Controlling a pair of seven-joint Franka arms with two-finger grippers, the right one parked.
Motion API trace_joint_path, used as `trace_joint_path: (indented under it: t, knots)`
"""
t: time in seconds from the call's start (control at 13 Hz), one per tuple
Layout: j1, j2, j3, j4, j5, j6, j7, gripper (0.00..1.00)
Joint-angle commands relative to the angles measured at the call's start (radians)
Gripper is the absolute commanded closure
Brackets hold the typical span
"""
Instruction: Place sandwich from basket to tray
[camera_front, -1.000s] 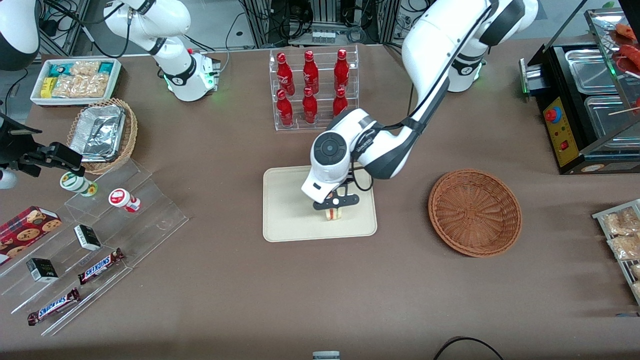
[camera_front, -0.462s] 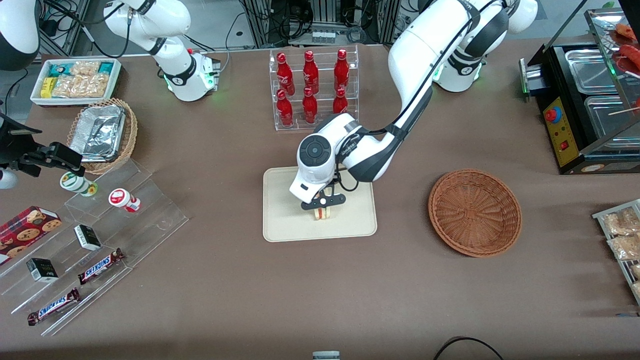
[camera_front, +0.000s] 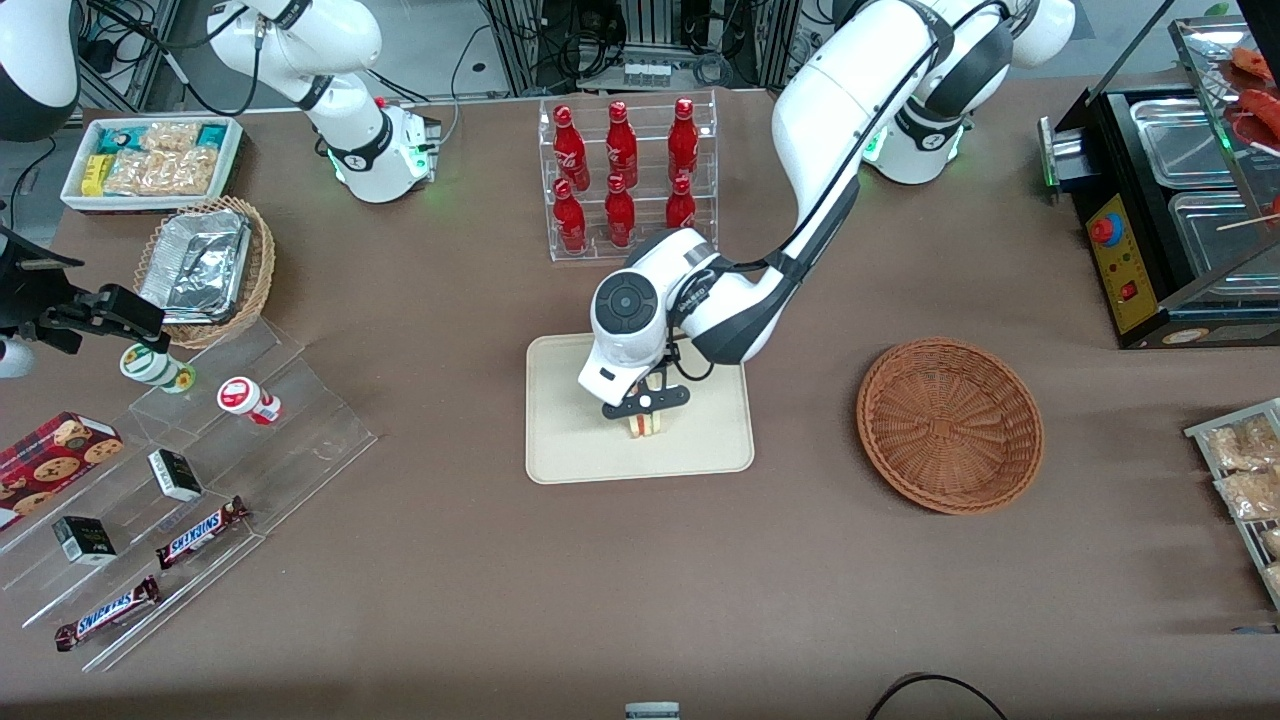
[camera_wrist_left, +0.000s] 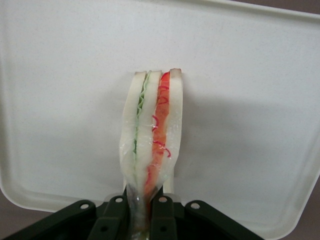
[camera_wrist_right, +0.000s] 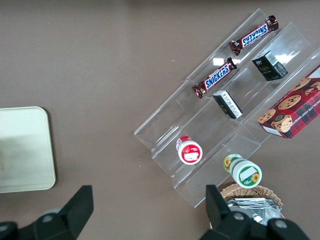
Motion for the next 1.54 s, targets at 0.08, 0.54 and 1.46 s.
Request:
trace_joint_path:
  t: [0.08, 0.54, 1.46]
  knots:
    - [-0.017, 0.028, 0.013, 0.035, 0.012, 0.018, -0.034, 0.71]
    - [-0.013, -0.033, 0.017, 0.036, 0.011, -0.027, -0.031, 0.00]
    - [0.168, -0.270, 0.030, -0.017, 0.005, -0.294, 0.277, 0.00]
